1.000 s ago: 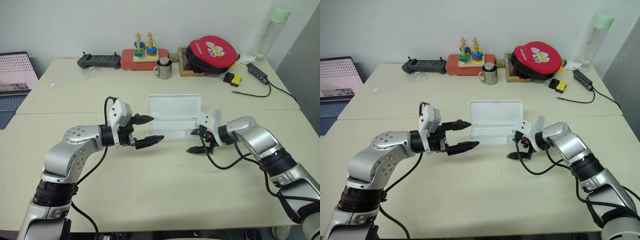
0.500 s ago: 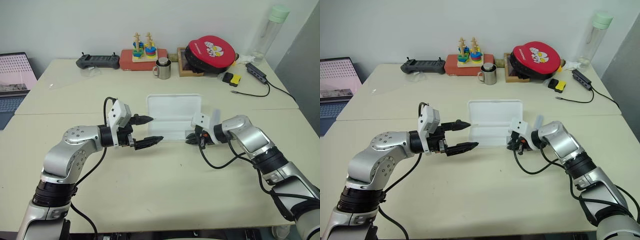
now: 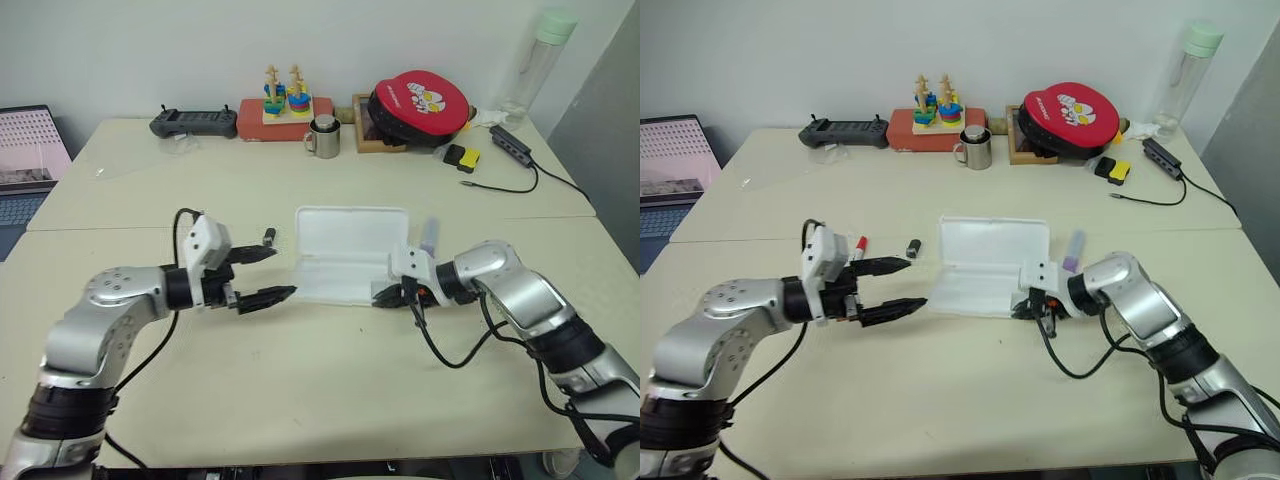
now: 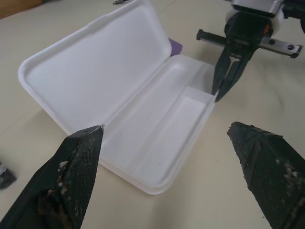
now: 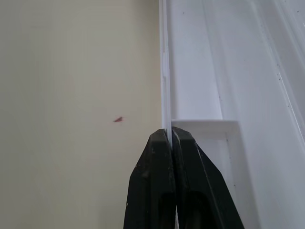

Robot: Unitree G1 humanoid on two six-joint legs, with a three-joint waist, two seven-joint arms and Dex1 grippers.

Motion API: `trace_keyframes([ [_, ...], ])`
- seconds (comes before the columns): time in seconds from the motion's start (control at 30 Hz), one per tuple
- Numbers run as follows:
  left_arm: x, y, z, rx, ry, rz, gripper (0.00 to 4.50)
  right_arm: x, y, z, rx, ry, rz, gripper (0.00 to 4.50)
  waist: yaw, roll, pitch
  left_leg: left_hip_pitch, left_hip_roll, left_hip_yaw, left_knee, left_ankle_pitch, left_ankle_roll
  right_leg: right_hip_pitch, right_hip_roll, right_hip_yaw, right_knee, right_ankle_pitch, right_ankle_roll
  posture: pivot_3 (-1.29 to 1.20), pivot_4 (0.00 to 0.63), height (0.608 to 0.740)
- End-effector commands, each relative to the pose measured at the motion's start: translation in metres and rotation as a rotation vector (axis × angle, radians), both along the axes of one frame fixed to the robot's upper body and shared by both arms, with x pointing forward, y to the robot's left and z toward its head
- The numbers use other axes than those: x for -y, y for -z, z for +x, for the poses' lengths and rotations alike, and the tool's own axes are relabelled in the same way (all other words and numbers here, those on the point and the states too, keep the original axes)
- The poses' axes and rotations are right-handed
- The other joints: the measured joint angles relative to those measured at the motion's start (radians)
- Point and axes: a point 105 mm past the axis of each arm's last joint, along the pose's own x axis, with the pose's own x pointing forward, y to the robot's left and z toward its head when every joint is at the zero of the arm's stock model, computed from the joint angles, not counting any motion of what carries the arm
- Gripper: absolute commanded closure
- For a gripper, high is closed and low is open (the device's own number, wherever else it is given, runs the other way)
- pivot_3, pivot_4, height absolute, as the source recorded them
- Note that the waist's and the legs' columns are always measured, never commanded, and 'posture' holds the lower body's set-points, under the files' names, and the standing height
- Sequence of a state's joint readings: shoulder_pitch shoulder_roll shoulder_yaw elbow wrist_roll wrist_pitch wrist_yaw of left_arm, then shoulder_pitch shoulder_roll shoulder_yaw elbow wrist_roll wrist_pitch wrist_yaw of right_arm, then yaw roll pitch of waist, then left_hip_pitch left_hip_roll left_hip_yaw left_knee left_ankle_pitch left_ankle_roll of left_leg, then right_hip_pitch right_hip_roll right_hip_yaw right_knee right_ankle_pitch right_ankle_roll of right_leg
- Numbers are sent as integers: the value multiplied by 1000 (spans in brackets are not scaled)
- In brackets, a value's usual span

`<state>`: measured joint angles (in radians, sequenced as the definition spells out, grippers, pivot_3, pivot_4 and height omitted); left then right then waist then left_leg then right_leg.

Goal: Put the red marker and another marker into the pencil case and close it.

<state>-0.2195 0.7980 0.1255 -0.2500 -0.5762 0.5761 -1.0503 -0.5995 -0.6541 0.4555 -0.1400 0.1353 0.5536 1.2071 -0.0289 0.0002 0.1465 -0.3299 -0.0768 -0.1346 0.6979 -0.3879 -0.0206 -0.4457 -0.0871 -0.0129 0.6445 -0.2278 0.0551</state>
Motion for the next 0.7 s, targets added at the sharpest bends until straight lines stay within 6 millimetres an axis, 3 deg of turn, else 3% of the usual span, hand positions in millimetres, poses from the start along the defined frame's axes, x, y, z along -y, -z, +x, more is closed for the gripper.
trace_keyframes([
  [0.03,2,-15,-7,47,17,-10,0,-12,-1,-15,21,-65,-1,4438,1,0,0,0,0,0,0,0,0,0,0,0,0,0,0,0,150,740],
  [0.2,0,-14,-8,33,-18,-18,0,-18,9,-19,8,-70,-9,4438,2,0,0,0,0,0,0,0,0,0,0,0,0,0,0,0,150,740],
  [0.3,-13,-14,-2,19,-124,-40,0,-19,10,-18,7,-54,-9,4438,1,0,0,0,0,0,0,0,0,0,0,0,0,0,0,0,150,740],
  [0.37,-25,-14,1,9,-205,-59,0,-19,7,-16,18,-44,7,4064,1,0,0,0,0,0,0,0,0,0,0,0,0,0,0,0,150,740],
  [0.5,-58,-14,4,32,-375,-53,0,-25,-18,-18,19,-52,116,3196,1,0,0,0,0,0,0,0,0,0,0,0,0,0,0,0,150,740],
  [0.7,-105,-14,6,67,-642,-69,0,-37,-85,-13,21,-34,427,1762,1,0,0,0,1,0,0,0,0,0,1,0,0,0,0,0,150,740],
])
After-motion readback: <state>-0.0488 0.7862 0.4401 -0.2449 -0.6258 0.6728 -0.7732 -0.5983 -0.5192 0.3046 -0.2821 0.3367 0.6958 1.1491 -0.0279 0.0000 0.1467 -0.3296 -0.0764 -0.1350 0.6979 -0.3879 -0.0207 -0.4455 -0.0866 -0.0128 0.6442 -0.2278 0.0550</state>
